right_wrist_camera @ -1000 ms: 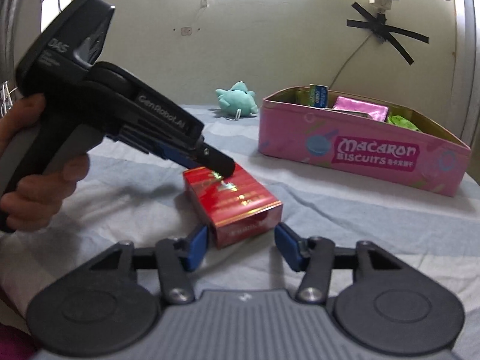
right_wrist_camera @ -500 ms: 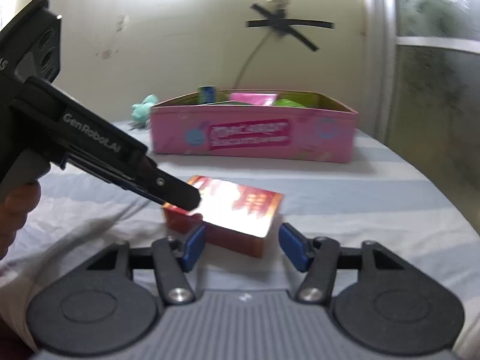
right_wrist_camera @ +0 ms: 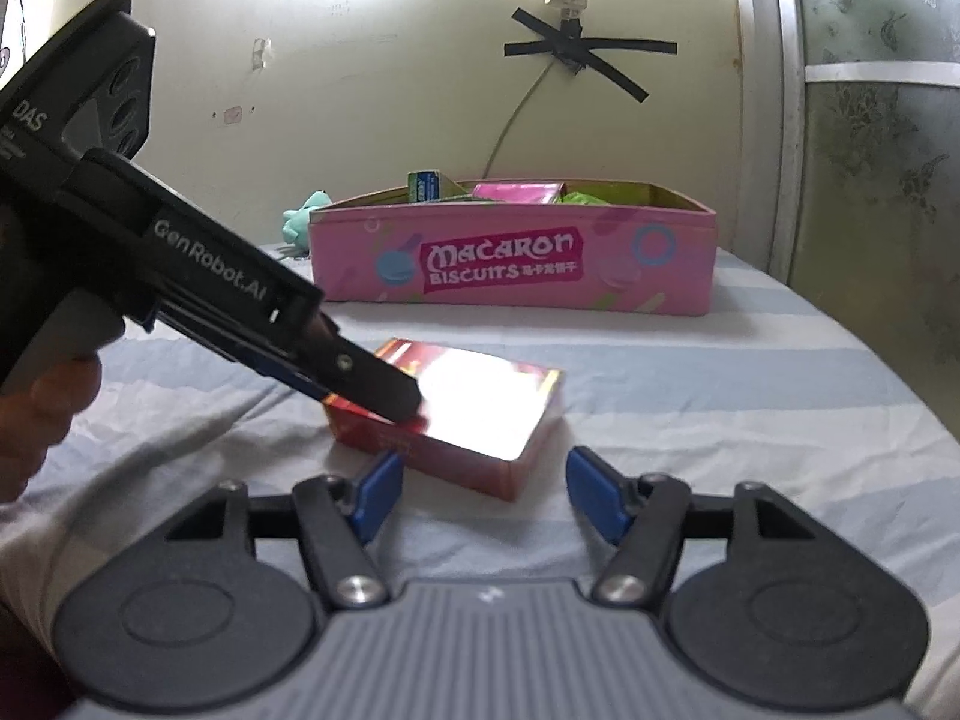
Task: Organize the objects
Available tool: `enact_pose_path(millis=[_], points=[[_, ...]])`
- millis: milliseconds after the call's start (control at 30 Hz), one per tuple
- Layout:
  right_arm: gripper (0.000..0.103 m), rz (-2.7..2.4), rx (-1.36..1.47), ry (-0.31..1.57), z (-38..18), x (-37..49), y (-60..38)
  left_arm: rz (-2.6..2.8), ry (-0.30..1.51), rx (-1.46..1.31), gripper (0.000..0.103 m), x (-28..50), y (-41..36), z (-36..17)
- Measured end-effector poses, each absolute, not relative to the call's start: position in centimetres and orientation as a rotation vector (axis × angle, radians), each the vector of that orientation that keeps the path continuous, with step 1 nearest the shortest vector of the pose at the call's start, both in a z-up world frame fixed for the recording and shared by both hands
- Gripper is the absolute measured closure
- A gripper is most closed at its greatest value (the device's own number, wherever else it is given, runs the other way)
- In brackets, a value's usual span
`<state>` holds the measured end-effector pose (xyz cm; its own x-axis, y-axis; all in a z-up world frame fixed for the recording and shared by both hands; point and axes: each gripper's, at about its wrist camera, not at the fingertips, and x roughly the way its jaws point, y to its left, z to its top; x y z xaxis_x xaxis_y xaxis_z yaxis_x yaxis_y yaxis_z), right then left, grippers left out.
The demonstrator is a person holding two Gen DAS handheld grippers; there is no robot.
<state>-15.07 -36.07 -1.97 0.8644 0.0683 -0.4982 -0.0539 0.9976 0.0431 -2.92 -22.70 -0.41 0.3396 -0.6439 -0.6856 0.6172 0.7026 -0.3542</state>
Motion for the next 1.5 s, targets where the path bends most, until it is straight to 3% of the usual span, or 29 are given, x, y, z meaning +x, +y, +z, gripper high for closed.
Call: enact_pose_path(millis=[467, 633, 867, 1267, 1500], points=[[0.041, 0.073, 0.014, 0.521, -2.3, -15.5, -38.0, -0.858, 0.948, -0.021, 0.056, -2.8, -24.5, -0.4], [0.046, 0.083, 0.003, 0.515, -2.2, -15.8, -38.0, -0.864, 0.9, 0.008, 0.058, -3.9, -24.8, -0.3], [0.046, 0.127, -0.065, 0.436, 3.1, -14.3, -39.0, -0.853, 0.815, 0.016, 0.058, -3.4, -25.0, 4.7], [0.046, 0.107, -0.153, 0.128, 15.4, -0.4, -42.9, -0.71, 0.503, 0.084, 0.058, 7.1, -30.0, 21.3], [0.046, 0.159, -0.099, 0.33, 10.7, 10.8, -44.7, -0.578, 0.608, 0.053, 0.057, 16.1, -32.4, 15.5]])
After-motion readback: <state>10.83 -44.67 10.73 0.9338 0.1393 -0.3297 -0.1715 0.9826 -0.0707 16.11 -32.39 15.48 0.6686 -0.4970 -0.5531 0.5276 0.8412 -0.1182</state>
